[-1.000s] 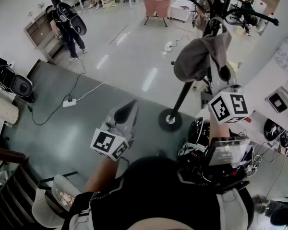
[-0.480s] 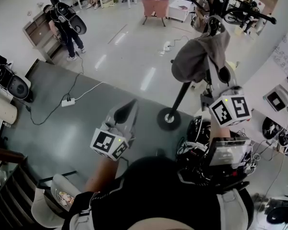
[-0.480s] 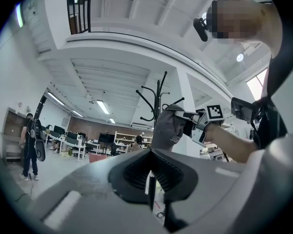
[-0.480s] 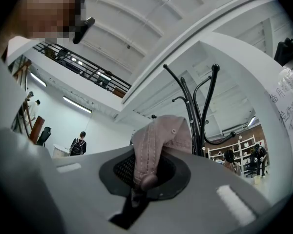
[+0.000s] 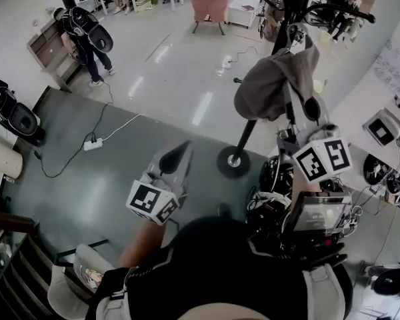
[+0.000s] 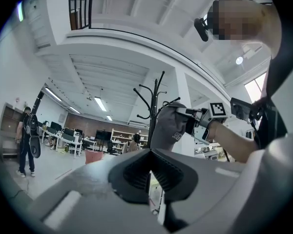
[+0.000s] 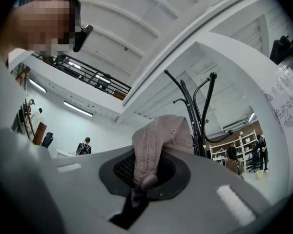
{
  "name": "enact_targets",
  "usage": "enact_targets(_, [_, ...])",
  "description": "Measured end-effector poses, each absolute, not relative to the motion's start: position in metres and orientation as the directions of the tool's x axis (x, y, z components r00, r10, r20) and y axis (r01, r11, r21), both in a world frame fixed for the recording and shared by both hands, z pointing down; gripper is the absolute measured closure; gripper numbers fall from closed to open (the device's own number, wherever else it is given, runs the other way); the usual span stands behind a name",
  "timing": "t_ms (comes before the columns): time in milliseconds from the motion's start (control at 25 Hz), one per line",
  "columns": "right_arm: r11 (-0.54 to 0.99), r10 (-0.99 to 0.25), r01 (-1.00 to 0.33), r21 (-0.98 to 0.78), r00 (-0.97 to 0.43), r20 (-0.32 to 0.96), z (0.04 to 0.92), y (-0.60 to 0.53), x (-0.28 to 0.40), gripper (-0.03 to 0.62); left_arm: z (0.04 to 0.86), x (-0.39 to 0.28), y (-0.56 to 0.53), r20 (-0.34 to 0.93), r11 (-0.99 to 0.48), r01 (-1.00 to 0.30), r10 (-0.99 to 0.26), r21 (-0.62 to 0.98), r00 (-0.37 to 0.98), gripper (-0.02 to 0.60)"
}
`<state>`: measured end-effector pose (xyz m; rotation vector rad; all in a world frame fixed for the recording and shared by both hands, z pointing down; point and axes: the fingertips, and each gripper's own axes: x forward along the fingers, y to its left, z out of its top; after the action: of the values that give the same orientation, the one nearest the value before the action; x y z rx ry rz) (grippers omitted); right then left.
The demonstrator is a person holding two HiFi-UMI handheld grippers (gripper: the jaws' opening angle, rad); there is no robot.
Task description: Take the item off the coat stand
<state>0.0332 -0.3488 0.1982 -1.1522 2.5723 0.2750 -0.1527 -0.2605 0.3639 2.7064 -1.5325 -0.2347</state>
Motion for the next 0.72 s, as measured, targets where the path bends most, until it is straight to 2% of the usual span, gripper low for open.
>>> enact_targets(720, [0.616, -0.746, -0.787, 0.032, -0.597, -0.294, 0.236, -0.314, 0.030, 0.574, 0.371, -0.146, -0.245, -0.114, -0.594, -0.800, -0.803, 0.084, 0.584, 0.565])
